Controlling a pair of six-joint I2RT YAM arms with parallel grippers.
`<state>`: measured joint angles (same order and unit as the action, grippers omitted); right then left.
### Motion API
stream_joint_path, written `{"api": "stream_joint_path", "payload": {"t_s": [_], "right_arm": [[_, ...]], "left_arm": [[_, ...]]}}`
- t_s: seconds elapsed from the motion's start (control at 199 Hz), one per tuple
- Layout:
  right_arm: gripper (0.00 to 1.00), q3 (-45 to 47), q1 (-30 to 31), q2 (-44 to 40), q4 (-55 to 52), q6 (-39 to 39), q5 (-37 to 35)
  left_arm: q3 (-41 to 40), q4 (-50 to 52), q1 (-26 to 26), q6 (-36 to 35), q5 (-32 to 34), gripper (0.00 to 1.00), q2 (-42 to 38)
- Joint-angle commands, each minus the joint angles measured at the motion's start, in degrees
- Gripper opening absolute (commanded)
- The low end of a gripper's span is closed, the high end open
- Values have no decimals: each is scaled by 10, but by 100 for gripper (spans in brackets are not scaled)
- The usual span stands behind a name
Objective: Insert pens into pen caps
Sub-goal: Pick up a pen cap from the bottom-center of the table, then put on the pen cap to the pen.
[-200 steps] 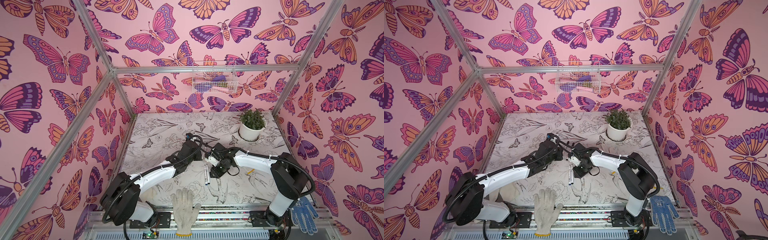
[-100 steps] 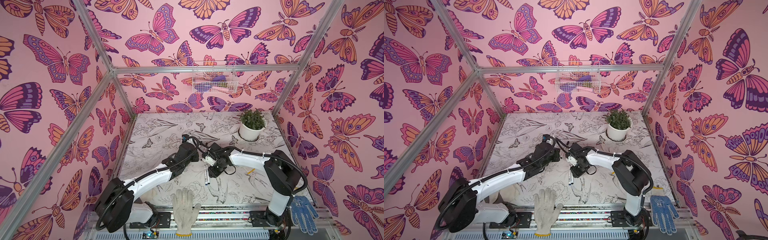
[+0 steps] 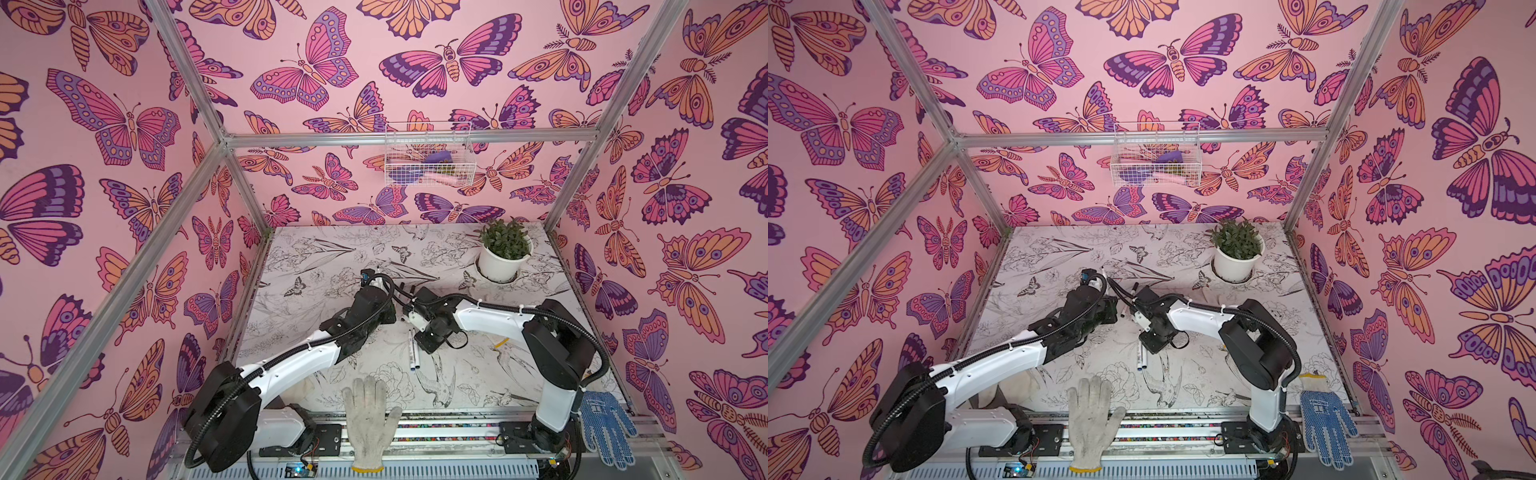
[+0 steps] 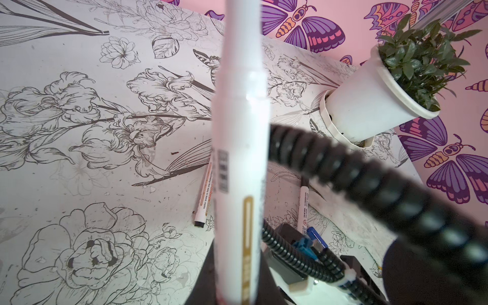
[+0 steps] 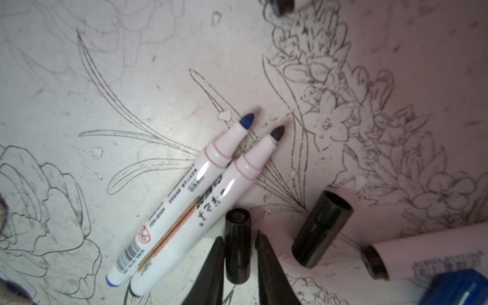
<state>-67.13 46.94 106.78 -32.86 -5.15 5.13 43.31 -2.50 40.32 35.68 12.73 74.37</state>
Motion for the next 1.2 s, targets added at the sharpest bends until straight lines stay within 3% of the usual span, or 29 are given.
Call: {"api": "stream_joint_path", "payload": {"t_s": [0.0, 0.136, 0.246, 0.407, 0.537, 0.743, 0.939, 1.2], "right_arm": [[16, 2, 10, 33, -12, 4, -27], [4, 24, 1, -13, 20, -6, -38], [0, 66, -38, -107, 83, -32, 7], [0, 158, -161, -284, 232, -145, 135], [0, 221, -242, -365, 378, -251, 204], [0, 247, -251, -369, 493, -316, 279], [0, 298, -279, -375, 650, -426, 266], [0, 309, -286, -376, 680, -438, 297]], "left_arm": [[3, 3, -3, -5, -28, 0, 7], [2, -17, -3, -28, -80, 0, 18], [6, -36, -2, -62, -142, 0, 33], [21, -47, 0, -99, -223, 0, 62], [45, -51, 14, -129, -288, 0, 92], [90, -48, 45, -176, -341, 0, 129], [105, -39, 61, -197, -350, 0, 135], [120, -24, 69, -208, -352, 0, 146]]}}
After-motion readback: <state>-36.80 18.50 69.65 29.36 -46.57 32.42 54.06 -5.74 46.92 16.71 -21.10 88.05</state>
